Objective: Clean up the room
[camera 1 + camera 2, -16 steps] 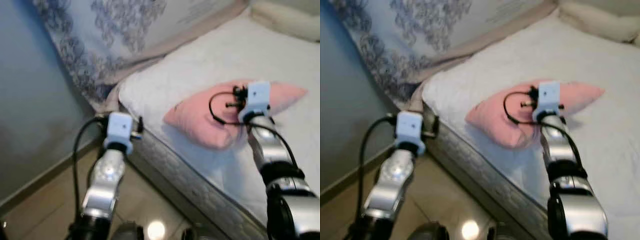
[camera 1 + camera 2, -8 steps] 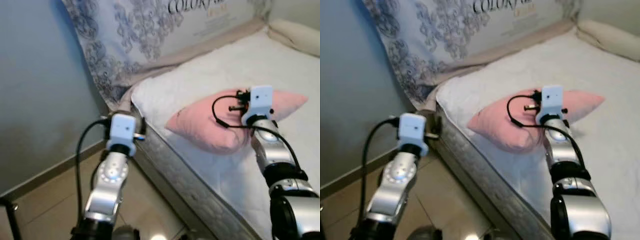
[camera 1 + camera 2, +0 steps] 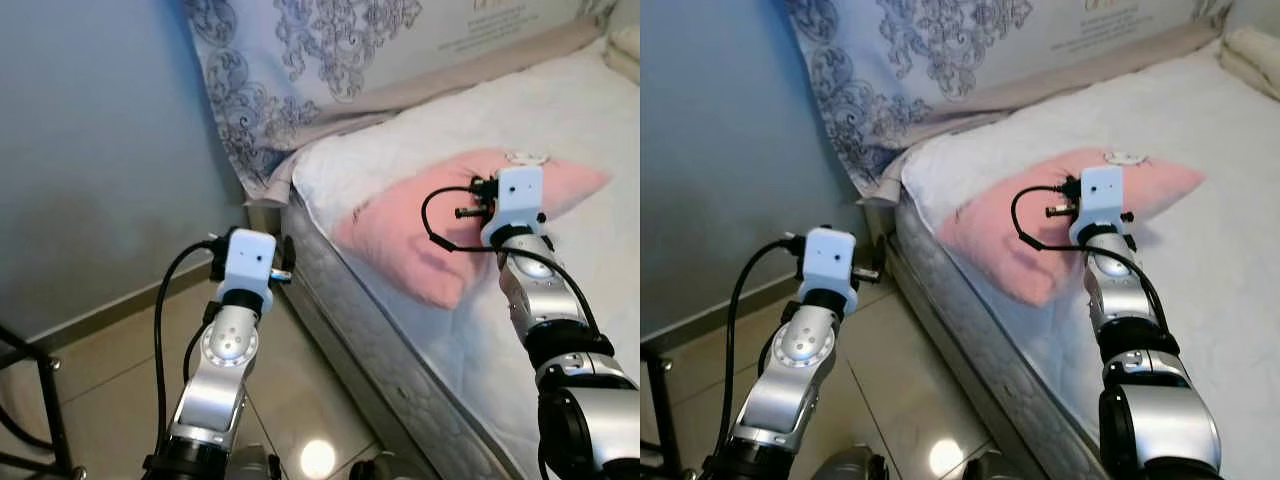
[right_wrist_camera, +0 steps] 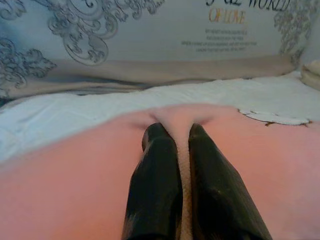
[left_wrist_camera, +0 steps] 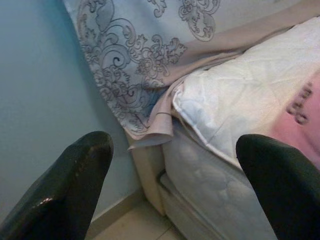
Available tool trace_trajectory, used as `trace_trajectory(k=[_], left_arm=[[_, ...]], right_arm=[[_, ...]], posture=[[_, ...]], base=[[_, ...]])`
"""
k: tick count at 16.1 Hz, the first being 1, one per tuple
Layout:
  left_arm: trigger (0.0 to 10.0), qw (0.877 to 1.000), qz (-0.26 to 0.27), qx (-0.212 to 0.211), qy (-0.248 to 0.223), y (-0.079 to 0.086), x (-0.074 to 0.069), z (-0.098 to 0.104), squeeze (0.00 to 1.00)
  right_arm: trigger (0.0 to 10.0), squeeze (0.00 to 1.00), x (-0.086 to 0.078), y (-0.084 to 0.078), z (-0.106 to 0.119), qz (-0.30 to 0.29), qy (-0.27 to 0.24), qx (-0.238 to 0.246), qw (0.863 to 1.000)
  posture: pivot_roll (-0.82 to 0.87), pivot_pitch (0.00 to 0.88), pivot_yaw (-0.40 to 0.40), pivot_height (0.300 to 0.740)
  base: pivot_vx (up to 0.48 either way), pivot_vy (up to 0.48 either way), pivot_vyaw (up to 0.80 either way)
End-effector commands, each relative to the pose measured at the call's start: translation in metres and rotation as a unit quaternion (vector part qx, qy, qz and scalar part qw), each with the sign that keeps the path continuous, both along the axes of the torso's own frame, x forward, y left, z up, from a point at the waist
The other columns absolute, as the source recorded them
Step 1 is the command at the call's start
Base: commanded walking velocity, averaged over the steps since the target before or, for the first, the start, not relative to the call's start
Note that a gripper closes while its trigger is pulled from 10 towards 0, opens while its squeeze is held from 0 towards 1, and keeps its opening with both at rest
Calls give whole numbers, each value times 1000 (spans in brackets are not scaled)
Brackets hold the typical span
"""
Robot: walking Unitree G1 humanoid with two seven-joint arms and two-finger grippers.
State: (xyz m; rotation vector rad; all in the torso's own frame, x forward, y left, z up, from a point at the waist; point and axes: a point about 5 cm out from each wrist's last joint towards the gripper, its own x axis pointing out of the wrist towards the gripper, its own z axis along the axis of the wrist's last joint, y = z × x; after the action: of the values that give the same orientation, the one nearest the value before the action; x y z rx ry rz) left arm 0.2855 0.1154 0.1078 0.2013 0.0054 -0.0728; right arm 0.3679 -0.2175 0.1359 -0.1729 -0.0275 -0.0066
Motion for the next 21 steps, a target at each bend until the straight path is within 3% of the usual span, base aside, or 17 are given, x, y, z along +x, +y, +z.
trace_trajectory(k=[1,5,6,8,14,19,21], left_arm=[[10000,1000,7,9,-3,0,-1,1,0],[10000,1000,-8,11,-12,0,-3,4,0],[10000,1000,-17,23,-13,-1,-3,5,0],[10000,999,-11,21,-24,0,-2,8,0],[10000,999,11,-37,-26,5,0,10,0],[10000,997,11,-68,-19,6,1,9,0],[10000,998,-6,-50,-29,0,-1,11,0]], right_arm=[[0,0,3,-2,11,1,-22,-8,1000],[0,0,3,-2,8,-8,-11,-20,1000],[10000,0,4,-2,7,-10,-8,-20,1000],[10000,0,4,-4,11,-22,-20,-26,999],[10000,0,6,-8,19,-28,-36,-31,998],[10000,0,7,-4,19,-19,-37,-27,999],[10000,0,8,-4,19,-24,-37,-21,999]], posture=[[56,87,-43,740],[61,88,-45,740],[60,87,-43,740],[56,85,-40,740],[54,63,-46,740],[60,54,-51,740],[62,58,-52,740]], base=[[0,0,0],[0,-61,0],[0,-412,0],[349,-326,0],[455,-41,0],[74,444,0],[0,240,372]])
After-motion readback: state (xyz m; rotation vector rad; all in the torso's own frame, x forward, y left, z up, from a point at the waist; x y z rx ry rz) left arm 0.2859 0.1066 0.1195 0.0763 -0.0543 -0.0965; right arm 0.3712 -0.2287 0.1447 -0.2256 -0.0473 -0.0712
